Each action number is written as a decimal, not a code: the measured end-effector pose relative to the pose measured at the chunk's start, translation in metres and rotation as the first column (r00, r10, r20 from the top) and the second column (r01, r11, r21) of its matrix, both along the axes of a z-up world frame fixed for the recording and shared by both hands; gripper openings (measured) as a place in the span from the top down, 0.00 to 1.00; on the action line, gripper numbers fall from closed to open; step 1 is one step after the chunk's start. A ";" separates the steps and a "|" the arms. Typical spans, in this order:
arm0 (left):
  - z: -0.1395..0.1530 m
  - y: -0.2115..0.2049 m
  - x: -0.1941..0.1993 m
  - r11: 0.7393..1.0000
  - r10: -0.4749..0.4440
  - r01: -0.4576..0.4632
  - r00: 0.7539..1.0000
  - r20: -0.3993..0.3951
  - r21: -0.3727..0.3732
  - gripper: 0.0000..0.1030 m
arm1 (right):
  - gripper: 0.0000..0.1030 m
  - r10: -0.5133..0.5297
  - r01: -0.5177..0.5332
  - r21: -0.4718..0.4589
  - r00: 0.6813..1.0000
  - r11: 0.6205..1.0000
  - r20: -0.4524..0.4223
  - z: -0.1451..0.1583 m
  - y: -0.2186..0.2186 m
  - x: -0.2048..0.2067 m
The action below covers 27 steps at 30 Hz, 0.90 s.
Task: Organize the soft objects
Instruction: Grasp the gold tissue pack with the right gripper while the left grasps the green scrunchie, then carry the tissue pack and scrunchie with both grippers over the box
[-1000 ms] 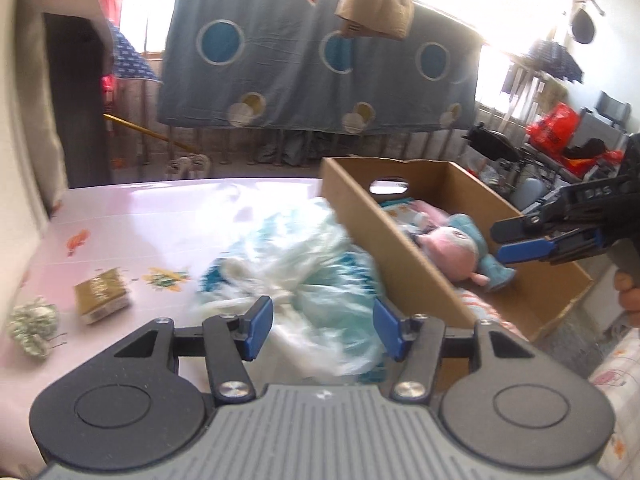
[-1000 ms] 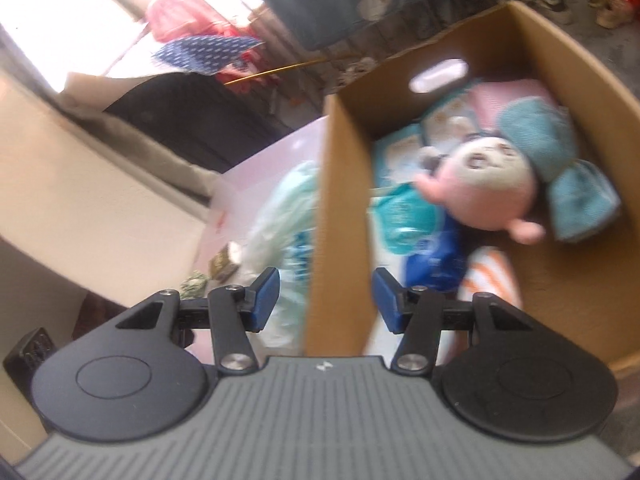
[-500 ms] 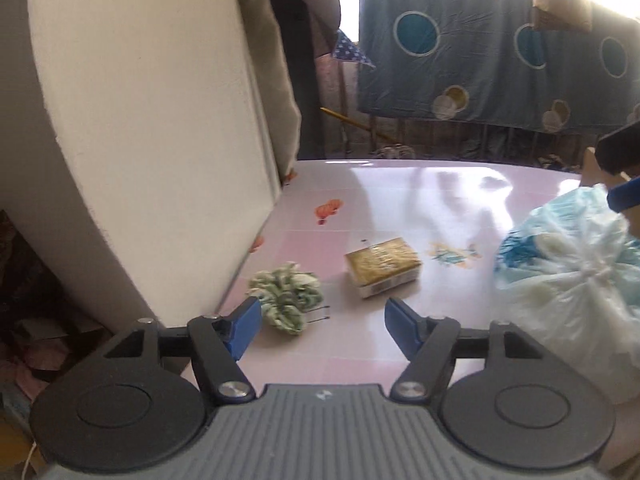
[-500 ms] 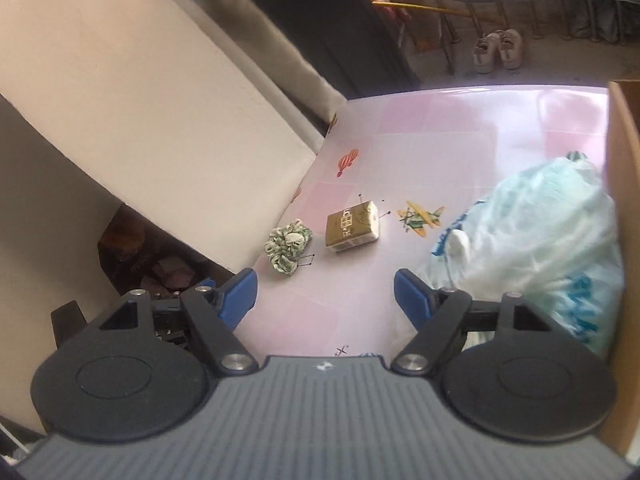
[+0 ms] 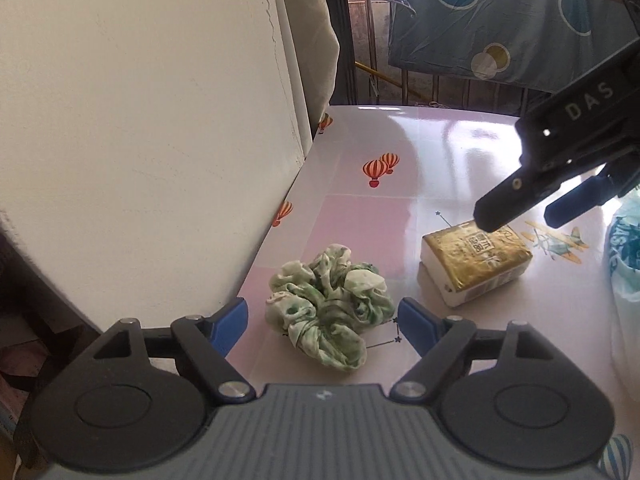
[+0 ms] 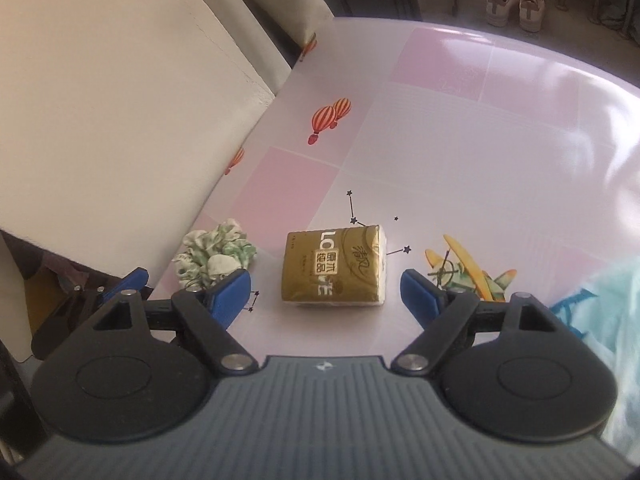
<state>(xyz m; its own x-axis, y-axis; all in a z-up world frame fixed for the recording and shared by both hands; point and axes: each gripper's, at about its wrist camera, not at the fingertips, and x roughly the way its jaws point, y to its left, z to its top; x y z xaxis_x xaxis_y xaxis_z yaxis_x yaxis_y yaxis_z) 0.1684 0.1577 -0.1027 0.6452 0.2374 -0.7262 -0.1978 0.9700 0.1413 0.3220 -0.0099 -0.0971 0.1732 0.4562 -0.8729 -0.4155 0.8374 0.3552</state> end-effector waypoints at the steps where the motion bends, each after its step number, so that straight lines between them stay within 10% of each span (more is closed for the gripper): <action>1: -0.003 0.002 0.004 1.000 -0.003 0.003 1.000 -0.002 -0.012 0.20 | 0.20 0.003 -0.003 -0.004 1.000 1.000 -0.004 -0.006 0.005 0.004; 27: -0.009 0.006 0.018 0.997 0.006 -0.005 1.000 0.009 -0.078 0.99 | 0.37 0.003 -0.003 0.000 0.999 1.000 -0.035 -0.042 0.009 0.006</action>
<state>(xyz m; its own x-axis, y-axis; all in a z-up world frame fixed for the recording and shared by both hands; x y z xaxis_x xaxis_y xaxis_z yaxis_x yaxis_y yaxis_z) 0.1860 0.1640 -0.1117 0.6509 0.1836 -0.7366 -0.2043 0.9769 0.0630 0.3284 -0.0012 -0.1394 0.1411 0.4569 -0.8782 -0.4054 0.8360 0.3698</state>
